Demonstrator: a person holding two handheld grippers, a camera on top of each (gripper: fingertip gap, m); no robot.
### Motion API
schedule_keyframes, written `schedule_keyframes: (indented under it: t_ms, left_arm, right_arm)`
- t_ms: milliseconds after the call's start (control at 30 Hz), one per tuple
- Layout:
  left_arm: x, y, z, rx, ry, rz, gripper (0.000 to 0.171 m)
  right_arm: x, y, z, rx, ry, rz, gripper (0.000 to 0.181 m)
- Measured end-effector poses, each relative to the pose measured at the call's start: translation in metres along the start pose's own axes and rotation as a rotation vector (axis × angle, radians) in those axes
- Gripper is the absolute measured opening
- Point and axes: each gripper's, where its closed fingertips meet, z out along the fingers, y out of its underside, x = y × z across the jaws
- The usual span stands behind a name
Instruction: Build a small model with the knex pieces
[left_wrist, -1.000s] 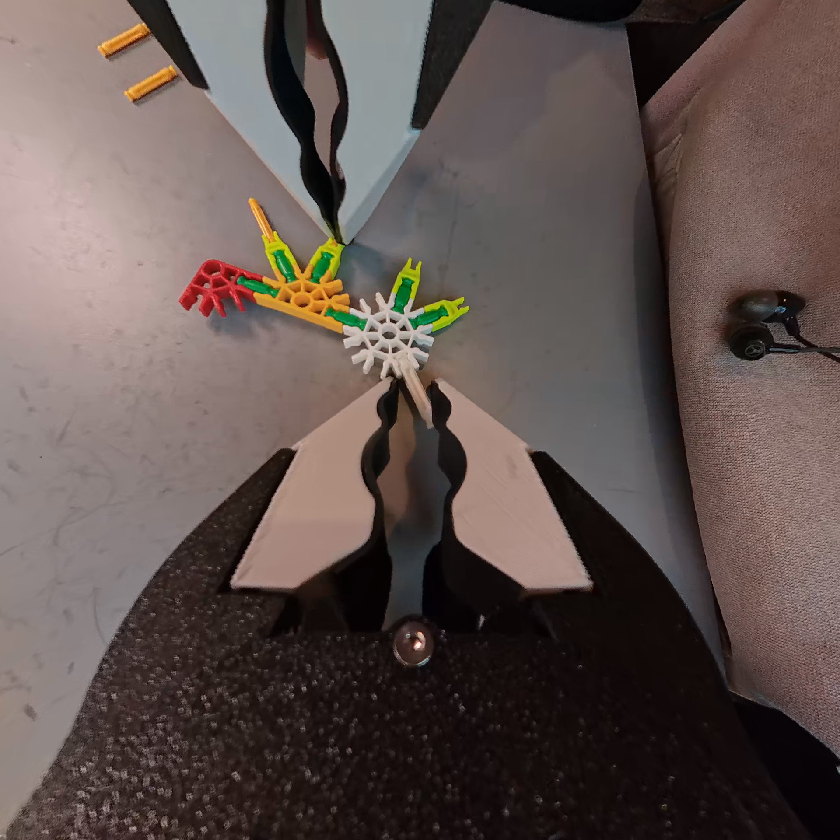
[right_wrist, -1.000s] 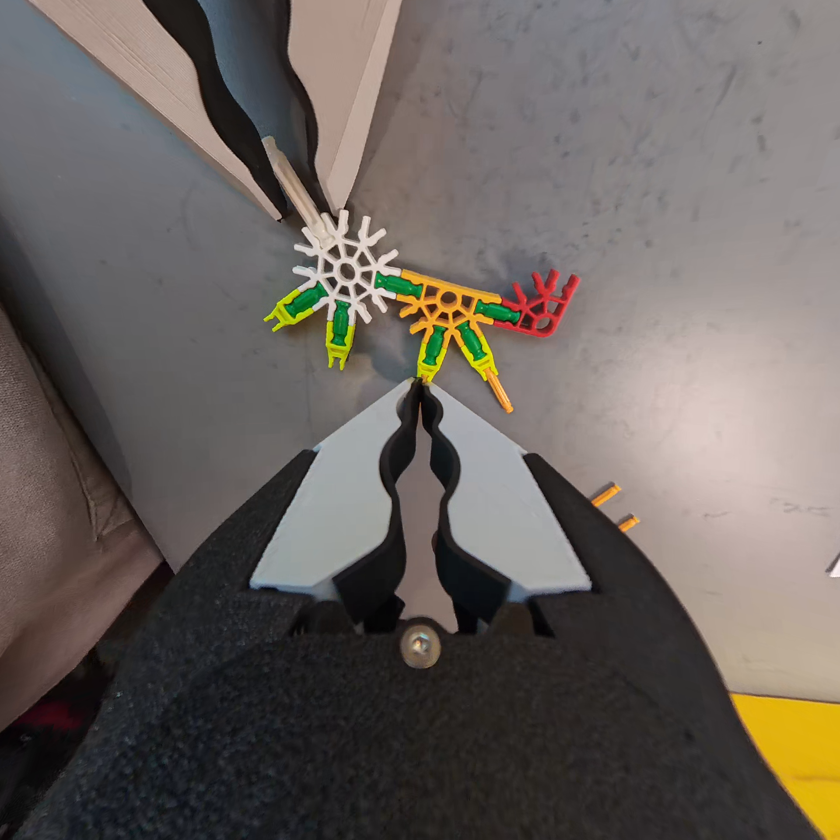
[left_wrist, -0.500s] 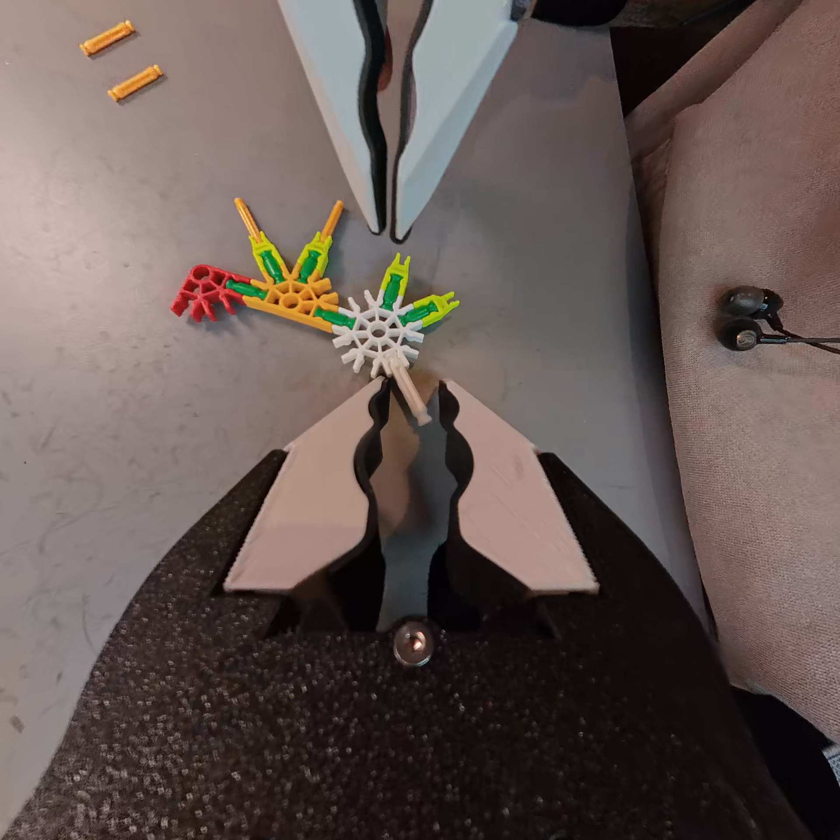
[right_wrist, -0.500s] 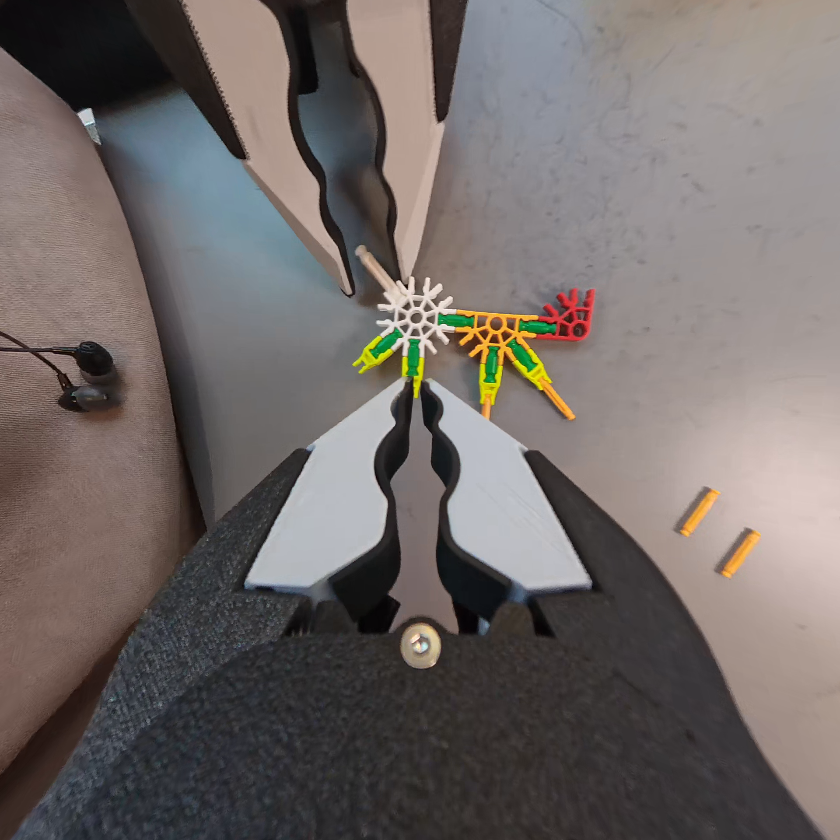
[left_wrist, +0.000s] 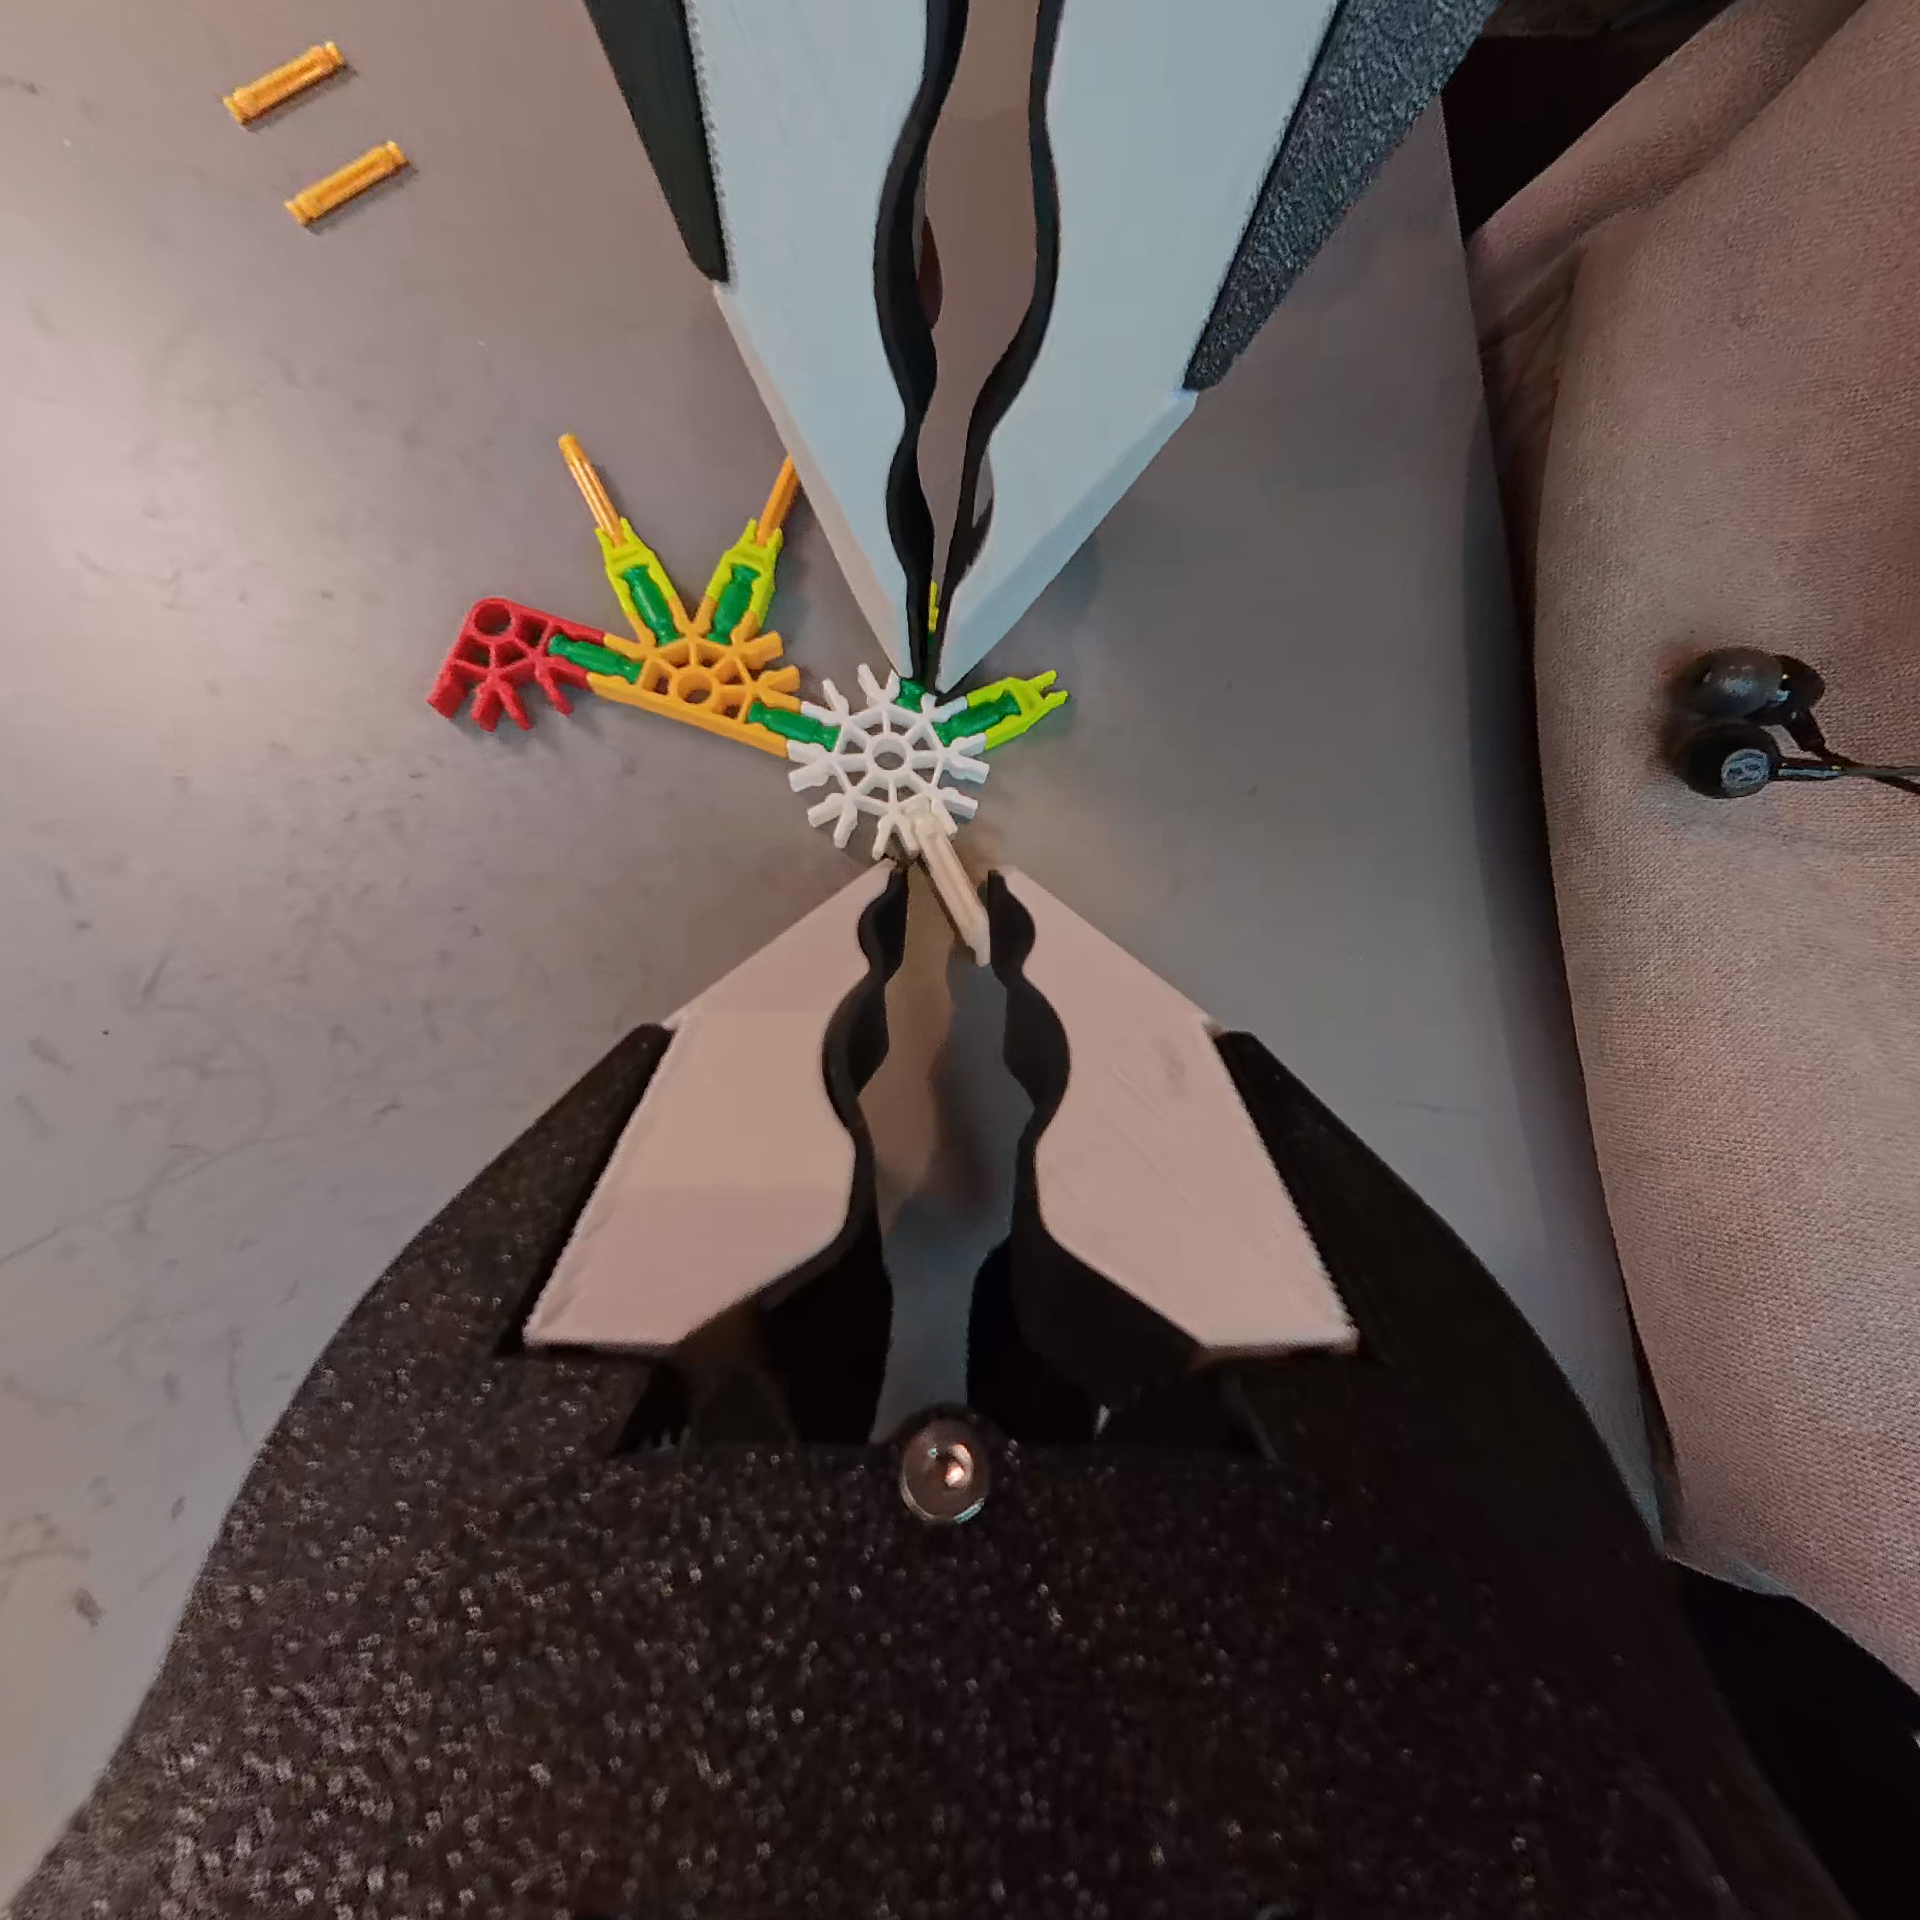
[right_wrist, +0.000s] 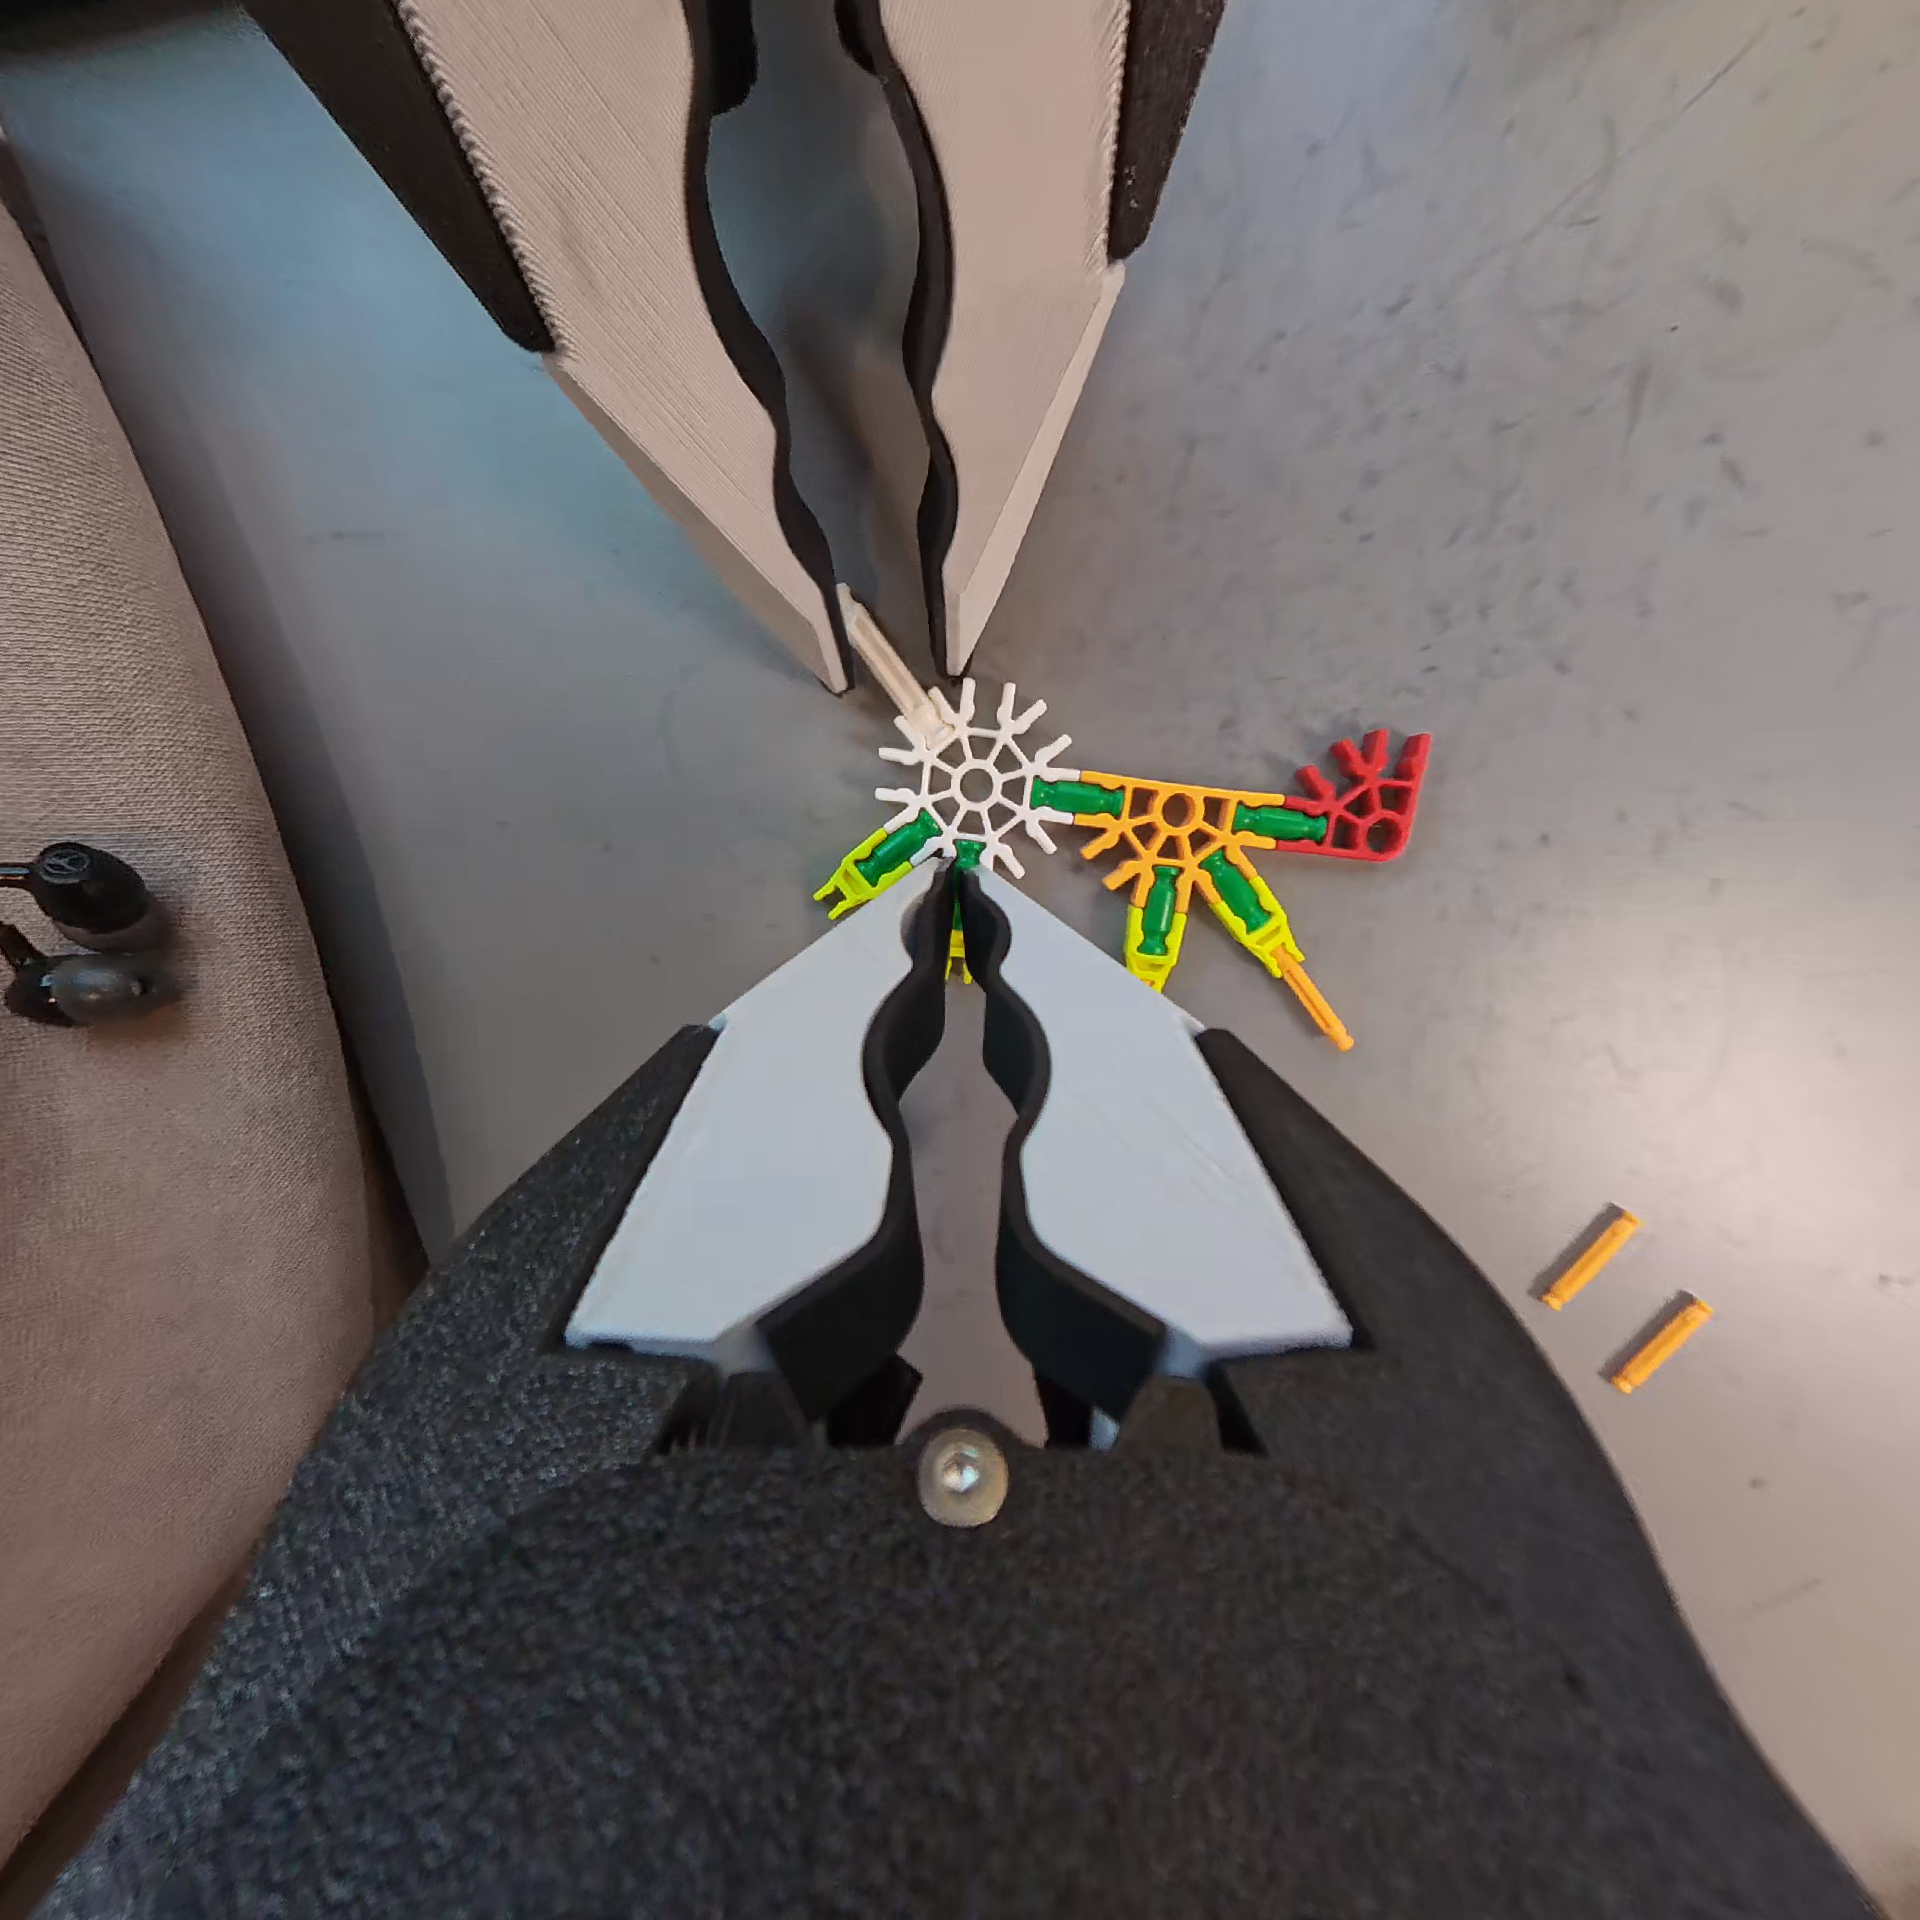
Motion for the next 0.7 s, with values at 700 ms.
schedule_keyframes:
  t_ms: [700]
  left_arm:
    - [-0.019,-0.018,0.007,0.075,-0.112,-0.033,0.007]
  right_arm:
    - [-0.001,0.004,-0.011,0.131,-0.033,0.077,0.002]
